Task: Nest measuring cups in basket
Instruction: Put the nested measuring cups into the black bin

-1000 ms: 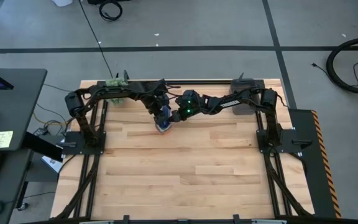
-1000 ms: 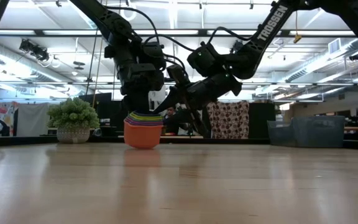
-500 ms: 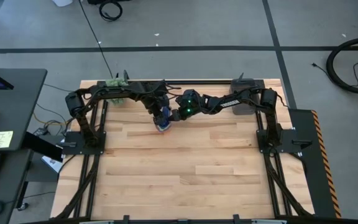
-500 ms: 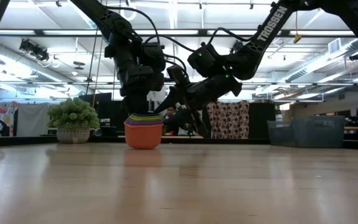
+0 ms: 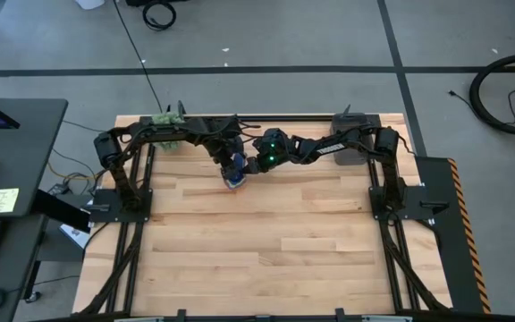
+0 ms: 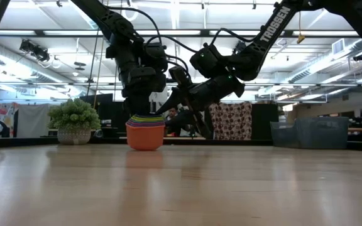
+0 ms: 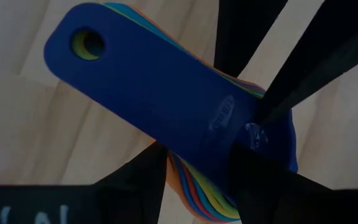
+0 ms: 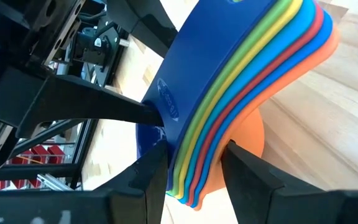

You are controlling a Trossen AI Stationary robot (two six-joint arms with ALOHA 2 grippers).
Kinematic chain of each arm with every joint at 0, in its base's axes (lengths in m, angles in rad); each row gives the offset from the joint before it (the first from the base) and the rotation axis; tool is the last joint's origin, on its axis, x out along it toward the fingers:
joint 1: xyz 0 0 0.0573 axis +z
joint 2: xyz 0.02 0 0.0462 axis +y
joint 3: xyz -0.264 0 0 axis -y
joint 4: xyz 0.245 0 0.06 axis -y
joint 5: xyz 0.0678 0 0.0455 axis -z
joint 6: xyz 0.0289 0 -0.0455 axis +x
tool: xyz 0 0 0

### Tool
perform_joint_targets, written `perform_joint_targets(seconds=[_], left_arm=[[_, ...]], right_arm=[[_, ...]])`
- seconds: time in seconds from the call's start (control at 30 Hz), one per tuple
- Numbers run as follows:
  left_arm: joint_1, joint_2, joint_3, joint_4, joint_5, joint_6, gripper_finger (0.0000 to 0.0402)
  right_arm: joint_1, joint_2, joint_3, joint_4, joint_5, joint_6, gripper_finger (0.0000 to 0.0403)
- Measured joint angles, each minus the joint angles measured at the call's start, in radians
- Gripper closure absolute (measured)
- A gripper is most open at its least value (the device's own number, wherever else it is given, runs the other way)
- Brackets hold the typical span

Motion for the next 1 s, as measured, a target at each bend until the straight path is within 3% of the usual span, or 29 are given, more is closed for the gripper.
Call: perform_joint_targets(seconds=[0.57, 1.0], left_arm=[[0.012, 0.001, 0.119, -0.058, -0.018, -0.014, 0.0239], [0.046, 0.001, 0.207, -0.234, -0.126, 0.037, 0.0239]], right_arm=[[0.0, -0.001, 0.0, -0.025, -0.011, 0.008, 0.0251], [-0.009, -0.001, 0.0, -0.027, -0.032, 0.01, 0.0251]])
